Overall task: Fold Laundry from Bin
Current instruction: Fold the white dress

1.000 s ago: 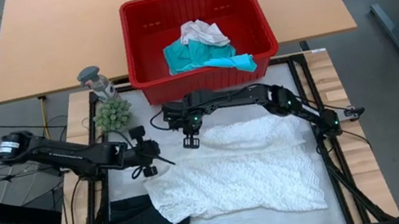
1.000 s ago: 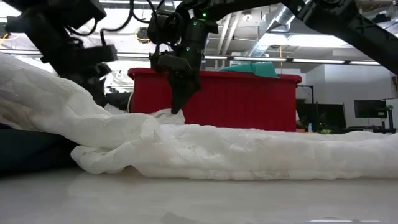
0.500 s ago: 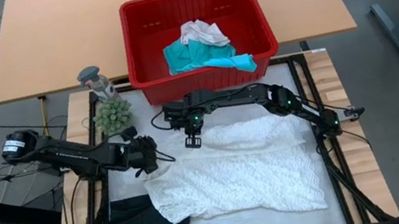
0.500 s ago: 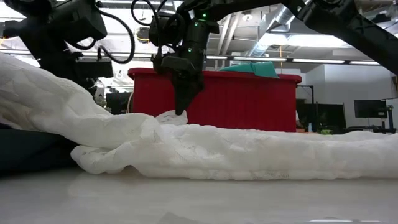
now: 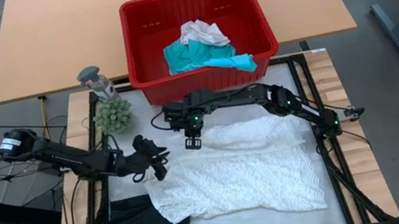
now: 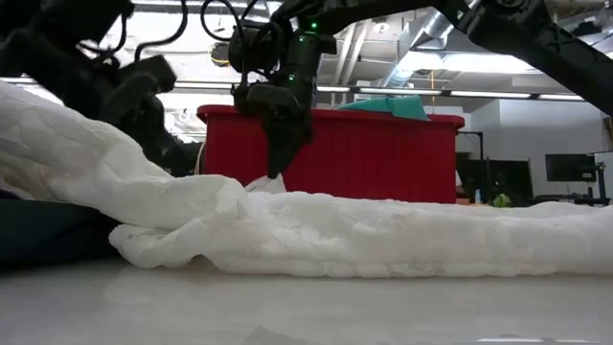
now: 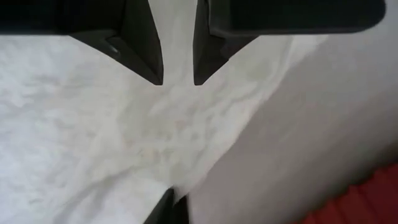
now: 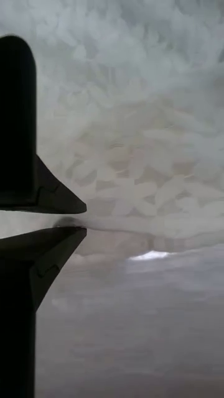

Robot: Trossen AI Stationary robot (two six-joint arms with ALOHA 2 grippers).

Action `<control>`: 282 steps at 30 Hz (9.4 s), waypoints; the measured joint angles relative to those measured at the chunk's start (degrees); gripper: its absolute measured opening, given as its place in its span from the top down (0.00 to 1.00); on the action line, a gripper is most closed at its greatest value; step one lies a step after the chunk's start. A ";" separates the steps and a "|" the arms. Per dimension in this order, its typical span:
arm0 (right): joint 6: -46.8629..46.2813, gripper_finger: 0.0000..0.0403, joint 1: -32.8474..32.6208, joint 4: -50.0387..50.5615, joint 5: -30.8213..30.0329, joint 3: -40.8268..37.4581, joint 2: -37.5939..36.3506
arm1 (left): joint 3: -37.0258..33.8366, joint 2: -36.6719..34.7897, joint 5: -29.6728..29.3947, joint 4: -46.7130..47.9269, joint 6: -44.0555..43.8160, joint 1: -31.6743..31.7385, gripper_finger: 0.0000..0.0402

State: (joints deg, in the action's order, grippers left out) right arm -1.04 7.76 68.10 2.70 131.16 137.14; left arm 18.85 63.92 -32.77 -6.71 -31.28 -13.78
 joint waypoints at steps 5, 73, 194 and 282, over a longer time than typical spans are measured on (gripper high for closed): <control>-0.35 0.82 0.25 -0.51 -2.11 -1.84 0.13 | -2.23 -0.02 1.12 -0.22 -0.61 0.00 0.85; -35.98 0.50 -38.68 -22.09 -10.30 -54.09 -37.79 | 28.65 0.94 32.69 24.51 43.80 -23.09 0.69; -71.42 0.96 -52.34 17.53 -5.24 -45.27 -26.23 | 33.71 3.85 1.01 49.86 9.91 -23.40 1.00; -60.64 0.57 -16.49 15.61 -10.15 -62.32 -34.73 | 18.01 1.68 11.55 34.97 19.47 1.34 0.73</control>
State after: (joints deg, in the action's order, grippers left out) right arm -61.68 -8.73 83.71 -7.44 68.84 102.41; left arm 36.86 65.60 -21.22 28.26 -11.81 -12.44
